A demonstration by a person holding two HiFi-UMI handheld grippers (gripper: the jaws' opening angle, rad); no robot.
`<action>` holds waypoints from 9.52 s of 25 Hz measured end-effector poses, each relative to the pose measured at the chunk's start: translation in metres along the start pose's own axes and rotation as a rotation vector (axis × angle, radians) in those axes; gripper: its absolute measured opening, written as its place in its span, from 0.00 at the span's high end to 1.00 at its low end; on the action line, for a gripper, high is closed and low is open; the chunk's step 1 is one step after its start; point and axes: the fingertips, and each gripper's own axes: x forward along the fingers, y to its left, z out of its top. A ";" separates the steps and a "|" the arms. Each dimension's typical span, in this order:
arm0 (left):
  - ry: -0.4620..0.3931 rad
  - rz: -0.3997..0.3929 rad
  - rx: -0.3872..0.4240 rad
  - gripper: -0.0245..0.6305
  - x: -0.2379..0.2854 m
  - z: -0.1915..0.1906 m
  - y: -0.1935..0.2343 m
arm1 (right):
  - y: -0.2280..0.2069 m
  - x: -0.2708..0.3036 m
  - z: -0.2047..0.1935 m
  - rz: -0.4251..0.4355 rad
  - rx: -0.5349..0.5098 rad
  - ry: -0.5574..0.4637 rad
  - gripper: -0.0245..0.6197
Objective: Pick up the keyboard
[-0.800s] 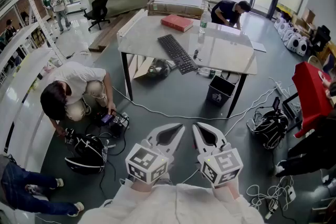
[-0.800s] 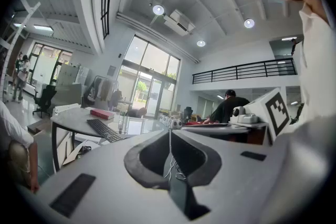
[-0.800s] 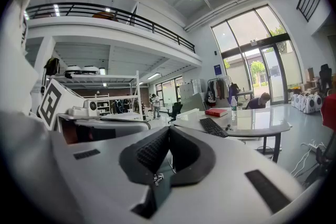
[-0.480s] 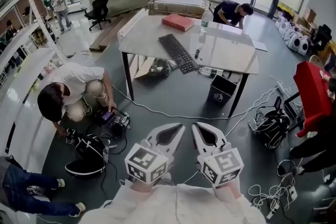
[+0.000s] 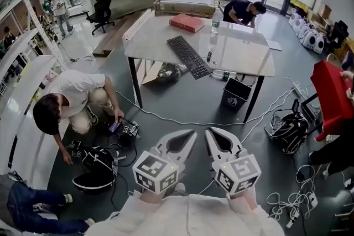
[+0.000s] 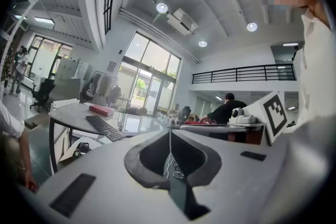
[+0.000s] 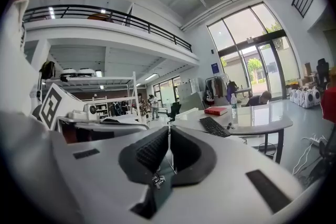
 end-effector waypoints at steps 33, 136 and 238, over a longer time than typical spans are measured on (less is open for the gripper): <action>0.041 -0.013 -0.014 0.93 0.155 0.032 0.180 | -0.142 0.191 0.031 -0.027 0.010 0.026 0.91; 0.347 0.029 -0.320 0.93 0.376 -0.038 0.428 | -0.328 0.452 -0.045 0.109 0.309 0.386 0.91; 0.422 0.122 -0.657 0.93 0.369 -0.156 0.468 | -0.325 0.459 -0.198 0.191 1.081 0.390 0.78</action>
